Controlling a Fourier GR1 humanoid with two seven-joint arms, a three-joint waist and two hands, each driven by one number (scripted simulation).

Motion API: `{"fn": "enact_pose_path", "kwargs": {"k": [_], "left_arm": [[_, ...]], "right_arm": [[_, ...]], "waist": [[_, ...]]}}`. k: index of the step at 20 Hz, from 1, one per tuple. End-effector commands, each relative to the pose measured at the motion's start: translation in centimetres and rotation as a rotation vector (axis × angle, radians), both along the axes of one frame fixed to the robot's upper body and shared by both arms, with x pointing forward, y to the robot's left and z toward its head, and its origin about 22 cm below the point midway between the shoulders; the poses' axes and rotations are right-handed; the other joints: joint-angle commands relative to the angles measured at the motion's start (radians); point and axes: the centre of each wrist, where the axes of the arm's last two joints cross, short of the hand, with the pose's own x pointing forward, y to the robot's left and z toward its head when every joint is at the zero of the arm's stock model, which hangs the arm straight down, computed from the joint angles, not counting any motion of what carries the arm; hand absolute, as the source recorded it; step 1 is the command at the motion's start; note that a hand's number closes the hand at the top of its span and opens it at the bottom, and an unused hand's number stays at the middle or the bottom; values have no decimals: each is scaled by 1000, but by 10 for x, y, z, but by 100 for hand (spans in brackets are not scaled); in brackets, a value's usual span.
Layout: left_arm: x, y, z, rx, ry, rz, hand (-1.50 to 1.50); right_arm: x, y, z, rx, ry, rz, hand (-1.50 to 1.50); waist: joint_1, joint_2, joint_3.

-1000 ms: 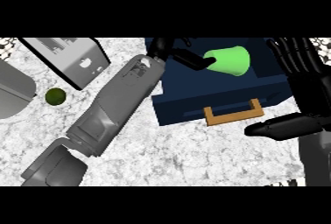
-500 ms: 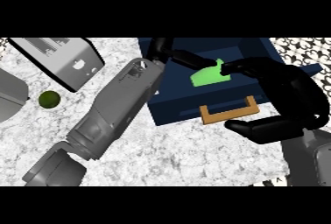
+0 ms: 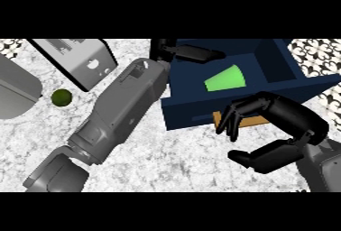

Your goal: Pick up the cup, place it into the drawer and close the drawer

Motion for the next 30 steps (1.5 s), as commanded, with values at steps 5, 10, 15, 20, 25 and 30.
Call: {"fn": "enact_pose_path", "kwargs": {"k": [5, 10, 15, 20, 25, 30], "left_arm": [[4, 6, -4, -65, 23, 16, -150], [-7, 20, -39, -117, 9, 6, -150], [-9, 32, -47, -143, -2, 16, -150], [-9, 55, -49, -173, 18, 5, -150], [-8, 88, -46, -187, 1, -3, -150], [-17, 98, -56, -195, 16, -14, -150]], "right_arm": [[-17, -12, -36, -360, -89, -138, -150], [-4, 16, -93, -460, -58, -219, -150], [23, 16, -140, -587, -22, -158, -150], [61, 11, -166, -606, 5, -251, 150], [91, 2, -156, -484, -58, -332, 150], [122, -46, -118, -409, -109, -448, 150]], "waist": [[94, -10, 2], [163, -24, 1], [185, -20, 1], [229, -17, 3], [260, -14, 4], [288, -11, 5]]}}
